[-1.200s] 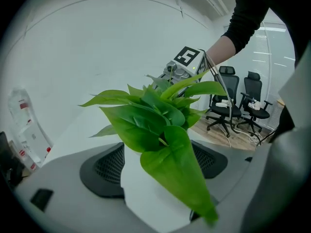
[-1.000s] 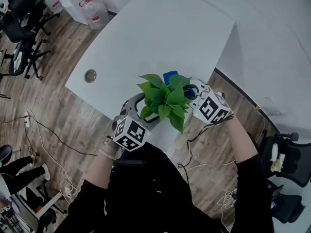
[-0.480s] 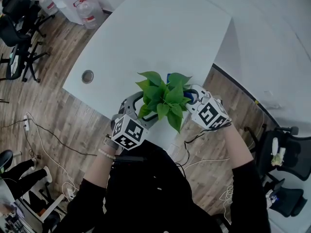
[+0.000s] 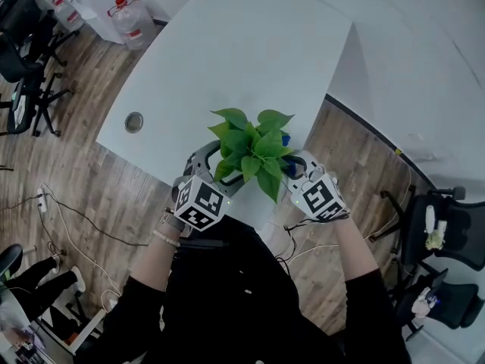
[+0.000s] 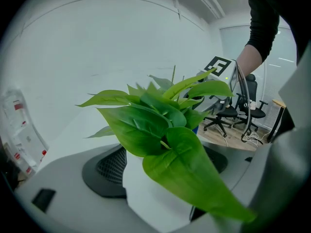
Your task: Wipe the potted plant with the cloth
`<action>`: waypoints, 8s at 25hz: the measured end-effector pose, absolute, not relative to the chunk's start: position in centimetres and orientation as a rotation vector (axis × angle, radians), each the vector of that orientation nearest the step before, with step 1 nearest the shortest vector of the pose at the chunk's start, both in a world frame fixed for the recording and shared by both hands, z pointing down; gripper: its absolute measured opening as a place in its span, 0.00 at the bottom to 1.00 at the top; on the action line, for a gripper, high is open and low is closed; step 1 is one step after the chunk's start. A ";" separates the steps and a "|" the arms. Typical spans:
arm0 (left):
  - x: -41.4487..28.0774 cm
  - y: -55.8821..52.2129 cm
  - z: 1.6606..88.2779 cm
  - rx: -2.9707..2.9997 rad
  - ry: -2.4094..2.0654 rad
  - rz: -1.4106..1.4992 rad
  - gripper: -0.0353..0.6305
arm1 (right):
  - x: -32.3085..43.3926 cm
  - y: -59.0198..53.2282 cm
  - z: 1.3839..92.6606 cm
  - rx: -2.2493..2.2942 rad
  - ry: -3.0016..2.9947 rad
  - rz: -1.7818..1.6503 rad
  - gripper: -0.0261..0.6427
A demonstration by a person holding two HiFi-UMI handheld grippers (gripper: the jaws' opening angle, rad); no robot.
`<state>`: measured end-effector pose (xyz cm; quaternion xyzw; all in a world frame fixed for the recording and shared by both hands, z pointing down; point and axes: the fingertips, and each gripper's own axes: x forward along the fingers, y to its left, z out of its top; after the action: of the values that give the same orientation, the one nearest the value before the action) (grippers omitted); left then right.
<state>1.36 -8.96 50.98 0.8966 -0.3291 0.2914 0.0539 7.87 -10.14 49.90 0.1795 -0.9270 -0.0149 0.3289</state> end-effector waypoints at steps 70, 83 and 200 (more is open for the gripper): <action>1.0 -9.0 51.1 2.727 -0.945 0.921 0.65 | 7.4 -9.5 51.6 0.551 -2.323 0.007 0.16; 1.3 -8.8 51.2 2.682 -1.020 0.895 0.65 | 4.1 -3.6 51.5 0.821 -2.354 0.213 0.16; 1.1 -10.0 52.4 2.752 -0.871 0.944 0.64 | 6.8 -15.5 51.4 0.663 -2.193 -0.147 0.16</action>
<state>1.08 -10.02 52.38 0.9049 -0.2864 0.3105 0.0521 6.80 -15.54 51.39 0.2635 -0.8710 -0.0583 0.4104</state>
